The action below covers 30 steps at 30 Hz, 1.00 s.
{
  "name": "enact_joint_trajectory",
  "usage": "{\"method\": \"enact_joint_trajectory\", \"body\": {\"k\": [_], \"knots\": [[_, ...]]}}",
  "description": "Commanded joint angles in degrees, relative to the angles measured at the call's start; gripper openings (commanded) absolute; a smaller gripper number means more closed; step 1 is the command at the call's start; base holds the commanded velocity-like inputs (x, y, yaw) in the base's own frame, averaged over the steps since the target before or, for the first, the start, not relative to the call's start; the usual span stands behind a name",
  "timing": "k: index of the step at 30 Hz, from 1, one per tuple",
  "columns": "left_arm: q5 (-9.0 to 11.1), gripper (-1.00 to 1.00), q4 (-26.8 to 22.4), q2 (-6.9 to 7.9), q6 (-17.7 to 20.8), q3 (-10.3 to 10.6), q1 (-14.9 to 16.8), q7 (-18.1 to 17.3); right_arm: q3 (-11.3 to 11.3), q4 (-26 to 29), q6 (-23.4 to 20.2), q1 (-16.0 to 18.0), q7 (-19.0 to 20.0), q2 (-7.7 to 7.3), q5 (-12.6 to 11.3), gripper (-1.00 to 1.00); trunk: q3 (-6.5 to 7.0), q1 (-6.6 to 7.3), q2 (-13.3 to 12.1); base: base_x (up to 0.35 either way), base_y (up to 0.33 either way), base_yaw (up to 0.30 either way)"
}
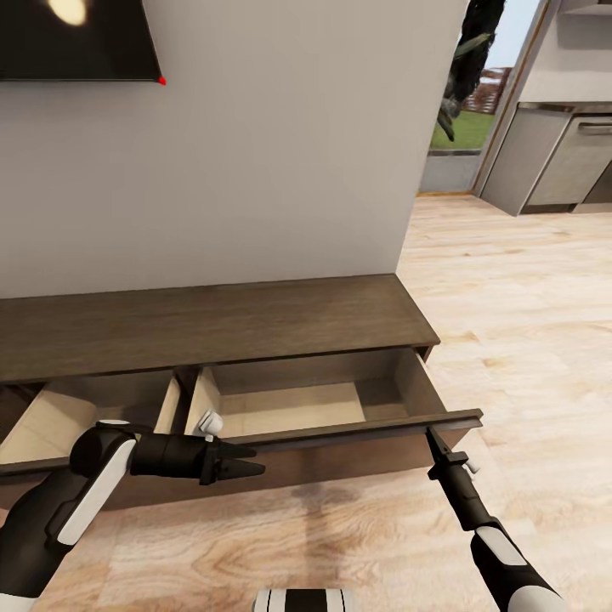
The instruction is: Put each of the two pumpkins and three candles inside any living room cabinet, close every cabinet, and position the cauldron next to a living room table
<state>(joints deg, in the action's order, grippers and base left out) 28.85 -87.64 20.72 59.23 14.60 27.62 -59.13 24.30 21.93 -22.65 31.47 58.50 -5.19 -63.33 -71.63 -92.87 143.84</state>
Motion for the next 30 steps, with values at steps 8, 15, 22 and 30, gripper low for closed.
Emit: {"method": "enact_joint_trajectory", "body": {"k": [8,15,22,30], "knots": [[0.1,1.00,0.0,0.03,0.2,0.1,0.1,-0.1,-2.8,-0.1,-0.5,0.0,0.4,0.01,0.4,-1.00,-0.05,0.01,0.0,-0.003,0.000,0.000],[0.1,1.00,0.0,0.03,0.2,0.1,0.1,-0.1,-2.8,-0.1,-0.6,0.0,0.4,0.01,0.4,-1.00,-0.05,0.01,0.0,-0.124,0.000,0.000],[0.1,1.00,0.0,0.03,0.2,0.1,0.1,-0.1,-2.8,-0.1,-0.6,0.0,0.4,0.01,0.5,-1.00,-0.05,0.01,0.0,-0.015,0.000,0.000],[0.1,1.00,0.0,0.03,0.2,0.1,0.1,-0.1,-2.8,0.0,-0.5,0.0,0.4,0.01,0.5,-1.00,-0.05,0.01,0.0,-0.088,0.000,0.000]]}}
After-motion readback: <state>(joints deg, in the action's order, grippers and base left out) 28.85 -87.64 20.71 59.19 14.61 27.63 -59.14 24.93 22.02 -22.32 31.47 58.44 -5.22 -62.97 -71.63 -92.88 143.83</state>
